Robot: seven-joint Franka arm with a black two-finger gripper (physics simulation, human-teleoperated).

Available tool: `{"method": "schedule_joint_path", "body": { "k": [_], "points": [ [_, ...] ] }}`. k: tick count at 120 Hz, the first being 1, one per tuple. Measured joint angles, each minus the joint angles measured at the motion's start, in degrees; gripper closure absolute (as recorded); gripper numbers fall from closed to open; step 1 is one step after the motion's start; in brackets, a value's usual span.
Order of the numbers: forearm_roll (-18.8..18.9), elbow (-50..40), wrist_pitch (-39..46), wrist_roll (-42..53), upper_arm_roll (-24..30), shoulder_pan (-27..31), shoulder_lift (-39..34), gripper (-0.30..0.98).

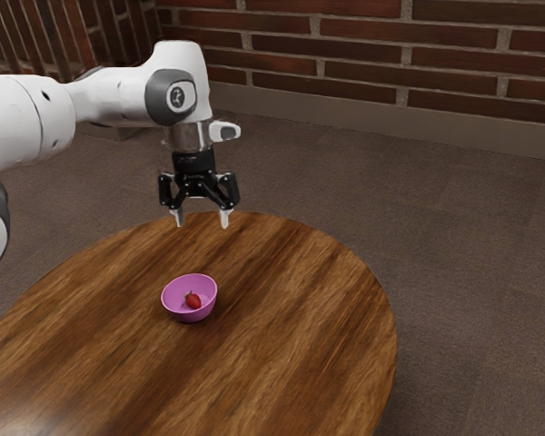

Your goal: Take strawberry from the bowl

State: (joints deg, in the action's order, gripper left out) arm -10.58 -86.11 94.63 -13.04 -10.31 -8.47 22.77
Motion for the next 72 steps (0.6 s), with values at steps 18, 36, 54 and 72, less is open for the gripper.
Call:
{"method": "schedule_joint_path", "body": {
  "k": [18,36,54,72],
  "points": [
    [-4.6,-11.5,8.9,-7.0,-7.1,-5.8,-2.4,0.02],
    [-9.0,-13.1,13.2,-13.8,-17.5,-12.9,-0.4,0.04],
    [-9.8,-15.7,15.0,-18.9,-18.5,-13.8,-0.6,0.12],
    [-9.0,-17.9,16.1,-22.9,-17.7,-13.9,-0.4,0.22]
  ]
}}
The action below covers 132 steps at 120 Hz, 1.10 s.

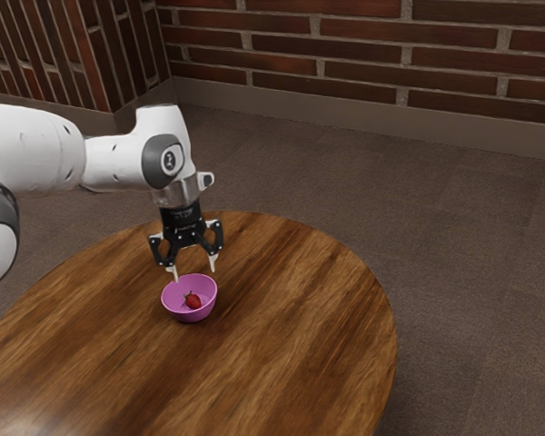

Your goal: Take strawberry from the bowl

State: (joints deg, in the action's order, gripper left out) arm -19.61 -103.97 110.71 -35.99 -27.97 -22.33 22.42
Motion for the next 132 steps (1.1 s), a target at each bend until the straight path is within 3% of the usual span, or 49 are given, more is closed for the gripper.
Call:
{"method": "schedule_joint_path", "body": {
  "k": [25,132],
  "points": [
    [1.2,-0.1,1.1,-4.1,0.2,0.3,1.9,0.32],
    [-1.1,0.9,4.1,-10.5,0.3,1.4,8.7,0.51]
  ]
}}
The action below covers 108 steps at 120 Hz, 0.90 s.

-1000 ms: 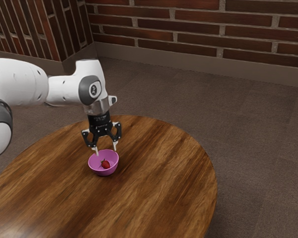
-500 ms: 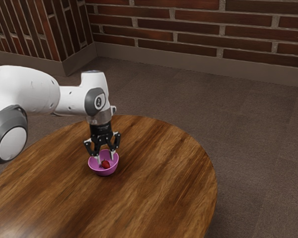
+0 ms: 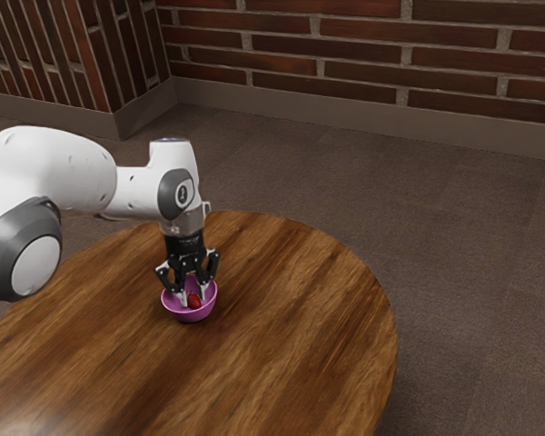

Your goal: Take strawberry from the bowl

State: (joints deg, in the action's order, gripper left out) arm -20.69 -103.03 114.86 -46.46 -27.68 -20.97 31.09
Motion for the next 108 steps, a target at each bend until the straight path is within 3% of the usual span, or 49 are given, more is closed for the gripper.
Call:
{"method": "schedule_joint_path", "body": {
  "k": [49,69,88,108],
  "points": [
    [0.0,0.8,-1.8,0.9,-0.5,0.0,-0.6,0.56],
    [2.9,1.3,-4.5,1.5,-0.1,0.6,-7.1,0.57],
    [5.9,1.3,-6.9,1.8,5.0,0.4,-10.5,0.57],
    [7.2,3.7,-8.0,2.1,11.7,0.3,-9.5,0.57]
  ]
}}
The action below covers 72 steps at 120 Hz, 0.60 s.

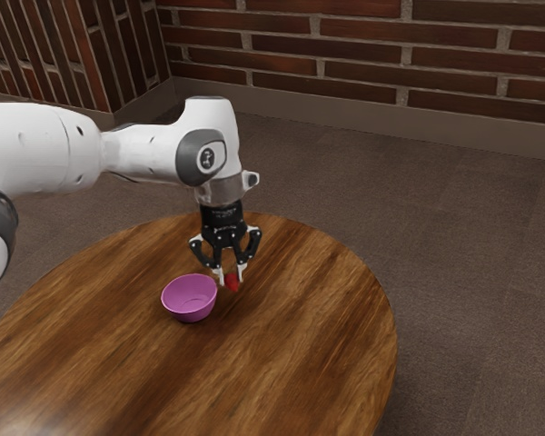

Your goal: Take strawberry from the bowl

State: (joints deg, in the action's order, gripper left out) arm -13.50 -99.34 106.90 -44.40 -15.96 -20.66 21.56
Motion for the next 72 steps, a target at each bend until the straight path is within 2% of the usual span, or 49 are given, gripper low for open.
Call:
{"method": "schedule_joint_path", "body": {
  "k": [44,65,72],
  "points": [
    [-1.3,4.4,-0.6,0.4,2.0,0.2,8.6,0.54],
    [-1.1,4.6,-0.5,0.9,3.6,0.4,6.3,0.25],
    [-0.3,4.1,-1.1,2.4,9.3,5.4,0.2,0.19]
  ]
}}
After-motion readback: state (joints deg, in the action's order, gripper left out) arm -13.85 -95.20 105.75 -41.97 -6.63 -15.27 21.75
